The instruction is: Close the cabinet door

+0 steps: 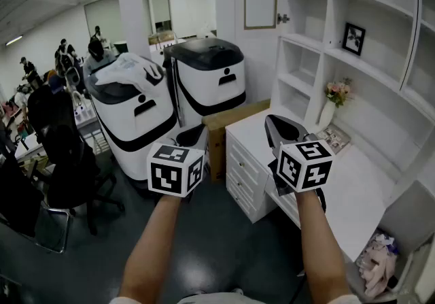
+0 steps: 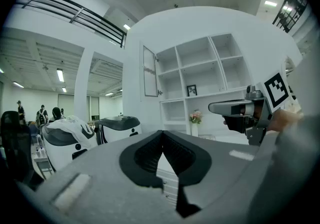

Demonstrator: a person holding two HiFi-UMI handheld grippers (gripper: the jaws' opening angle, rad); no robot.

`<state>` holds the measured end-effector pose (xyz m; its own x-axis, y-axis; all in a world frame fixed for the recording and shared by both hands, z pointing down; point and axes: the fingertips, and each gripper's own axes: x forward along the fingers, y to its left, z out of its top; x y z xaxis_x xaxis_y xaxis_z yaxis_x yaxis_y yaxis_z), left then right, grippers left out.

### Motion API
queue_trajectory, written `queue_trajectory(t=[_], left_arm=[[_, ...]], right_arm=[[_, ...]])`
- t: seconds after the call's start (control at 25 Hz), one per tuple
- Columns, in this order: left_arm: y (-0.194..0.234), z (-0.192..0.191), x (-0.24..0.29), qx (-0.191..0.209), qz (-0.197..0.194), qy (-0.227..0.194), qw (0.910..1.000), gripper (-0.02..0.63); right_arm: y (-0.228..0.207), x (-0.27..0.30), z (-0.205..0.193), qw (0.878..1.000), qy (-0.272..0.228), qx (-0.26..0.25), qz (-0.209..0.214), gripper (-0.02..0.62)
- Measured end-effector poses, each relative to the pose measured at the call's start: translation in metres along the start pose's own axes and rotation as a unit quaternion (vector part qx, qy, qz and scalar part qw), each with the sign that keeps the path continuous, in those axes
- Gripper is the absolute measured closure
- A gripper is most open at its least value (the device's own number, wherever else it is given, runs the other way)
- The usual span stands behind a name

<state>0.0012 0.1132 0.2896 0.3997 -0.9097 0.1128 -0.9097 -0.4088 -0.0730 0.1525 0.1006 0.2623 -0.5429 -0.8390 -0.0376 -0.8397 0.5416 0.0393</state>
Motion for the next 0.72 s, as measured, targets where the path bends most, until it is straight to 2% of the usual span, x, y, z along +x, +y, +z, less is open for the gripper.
queue_trajectory(t=[0.36, 0.72], left_arm=[[-0.025, 0.004, 0.001, 0.007, 0.005, -0.001, 1.0, 0.607], [-0.011, 0.006, 0.012, 0.007, 0.011, -0.005, 0.9999, 0.607]], right_arm=[[-0.002, -0.012, -0.001, 1.0, 0.002, -0.005, 0.013, 0.592], [0.0, 0.01, -0.001, 1.0, 0.001, -0.007, 0.025, 0.548]])
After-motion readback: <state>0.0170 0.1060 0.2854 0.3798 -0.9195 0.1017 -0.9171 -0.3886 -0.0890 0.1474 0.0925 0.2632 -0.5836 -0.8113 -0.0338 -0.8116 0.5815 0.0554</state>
